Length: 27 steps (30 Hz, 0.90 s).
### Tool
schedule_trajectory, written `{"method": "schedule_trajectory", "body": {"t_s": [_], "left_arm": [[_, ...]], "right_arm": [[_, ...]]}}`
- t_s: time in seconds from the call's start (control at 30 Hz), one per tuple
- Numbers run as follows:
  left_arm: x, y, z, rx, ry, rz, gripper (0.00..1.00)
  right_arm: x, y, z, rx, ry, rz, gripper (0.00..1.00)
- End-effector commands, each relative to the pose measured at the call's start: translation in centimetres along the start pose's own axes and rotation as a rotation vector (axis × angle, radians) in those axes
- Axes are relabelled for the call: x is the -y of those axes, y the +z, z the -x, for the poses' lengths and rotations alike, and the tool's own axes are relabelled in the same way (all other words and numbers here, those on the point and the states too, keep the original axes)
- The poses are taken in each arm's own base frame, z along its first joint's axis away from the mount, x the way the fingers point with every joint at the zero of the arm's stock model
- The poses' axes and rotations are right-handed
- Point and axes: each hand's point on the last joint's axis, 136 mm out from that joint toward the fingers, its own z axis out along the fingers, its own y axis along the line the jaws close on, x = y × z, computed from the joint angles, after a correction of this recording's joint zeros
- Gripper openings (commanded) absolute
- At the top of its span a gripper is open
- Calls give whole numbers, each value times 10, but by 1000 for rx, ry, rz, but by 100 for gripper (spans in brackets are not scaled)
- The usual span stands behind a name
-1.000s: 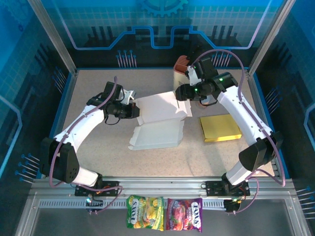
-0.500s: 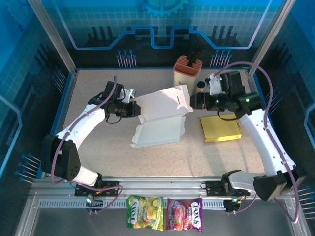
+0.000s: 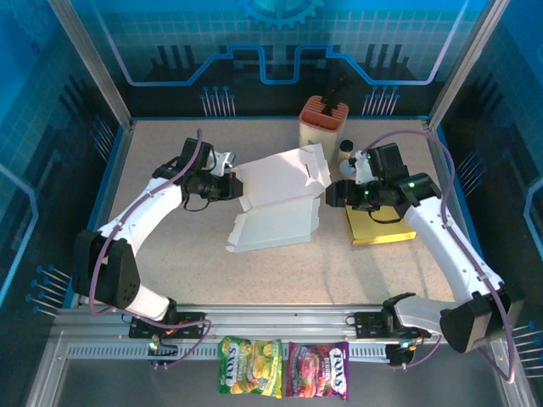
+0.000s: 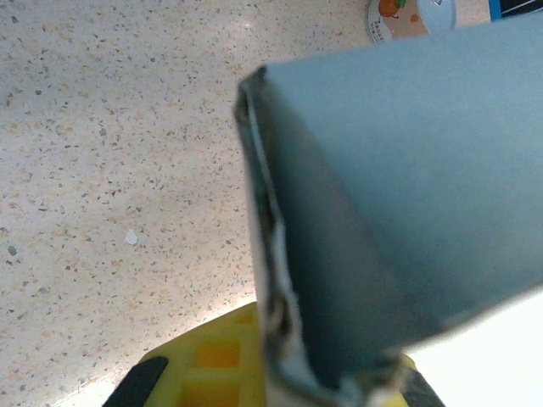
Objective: Fold the paper box
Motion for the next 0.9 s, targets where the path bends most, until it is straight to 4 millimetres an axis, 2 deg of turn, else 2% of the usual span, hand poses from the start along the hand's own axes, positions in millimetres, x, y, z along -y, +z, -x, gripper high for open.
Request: {"method": "schedule_trajectory", "body": {"t_s": [0.0,0.3,0.53,0.67,0.73,0.87], "left_arm": [[8,-4,7,7,-2,-33,0],[8,-5,7,7,-1,-34,0],[9,-5,8,13,-5,-38,0],[10,-4,10,18,-17,-48,0],[9,-2,10,17,-24,-51,0],[8,0,13,23,-39,-59,0]], "right_arm": [[-5,1,19,45,-31,-13,69],[-20,8,37,57,-58,19,68],[-37,24,35,16,-89,50,68],[-51,26,36,10,-123,82,67],[-54,20,40,17,-148,85,67],[-61,-14,63,105,-169,143,69]]}}
